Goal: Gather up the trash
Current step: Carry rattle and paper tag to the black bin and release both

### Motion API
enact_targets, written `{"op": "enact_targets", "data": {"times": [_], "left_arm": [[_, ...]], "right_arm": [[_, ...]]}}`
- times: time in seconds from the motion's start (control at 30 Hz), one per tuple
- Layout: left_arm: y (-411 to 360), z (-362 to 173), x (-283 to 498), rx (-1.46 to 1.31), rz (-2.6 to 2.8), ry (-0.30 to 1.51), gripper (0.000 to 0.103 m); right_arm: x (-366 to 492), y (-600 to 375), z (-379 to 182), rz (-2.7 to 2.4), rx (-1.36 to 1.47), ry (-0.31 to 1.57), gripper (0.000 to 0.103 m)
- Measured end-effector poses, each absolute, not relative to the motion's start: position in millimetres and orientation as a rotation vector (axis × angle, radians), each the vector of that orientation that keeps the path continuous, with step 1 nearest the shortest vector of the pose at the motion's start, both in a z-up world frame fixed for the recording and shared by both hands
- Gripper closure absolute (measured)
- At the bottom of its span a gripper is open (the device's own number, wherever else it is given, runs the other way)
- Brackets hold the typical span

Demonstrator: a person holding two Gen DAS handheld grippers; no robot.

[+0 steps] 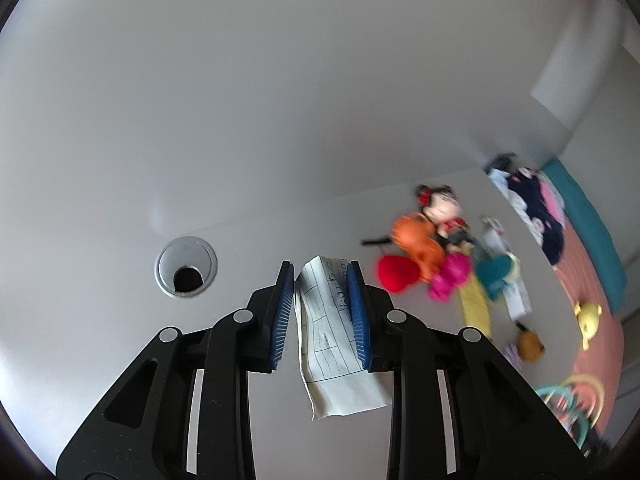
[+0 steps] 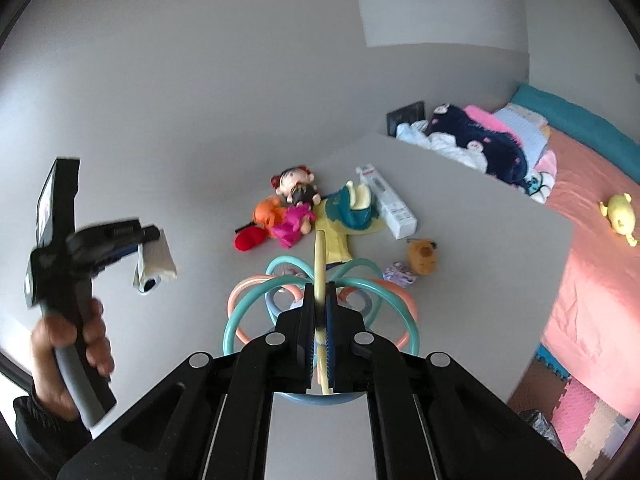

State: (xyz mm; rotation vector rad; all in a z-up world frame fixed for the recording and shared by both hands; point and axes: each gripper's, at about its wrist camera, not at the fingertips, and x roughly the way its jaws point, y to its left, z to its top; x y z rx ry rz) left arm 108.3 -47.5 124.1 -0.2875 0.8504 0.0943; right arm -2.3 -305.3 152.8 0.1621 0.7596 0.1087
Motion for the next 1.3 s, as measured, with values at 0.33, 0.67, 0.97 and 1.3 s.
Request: {"op": "enact_targets", "data": {"times": [0.33,0.67,0.97,1.3], "left_arm": [[-124,145,46,-0.198,-0.083,0.806,0.076],[-255,141,-14,-0.075,-0.319,0.798,0.076],[-374,111,-67,0.051,-0.522,0.847,0.076],[-483,58,-134,0.214,-0.720,0.941,0.076]], "right_arm": [[-73,-367,180,-0.002,0.211,0.670,0.098],[-154,-455,172,-0.195,0.266,0.646,0.098],[-225,-534,151,-0.372,0.324,0.659,0.098],[-289,-623,103,-0.556,0.451,0.734,0.098]]}}
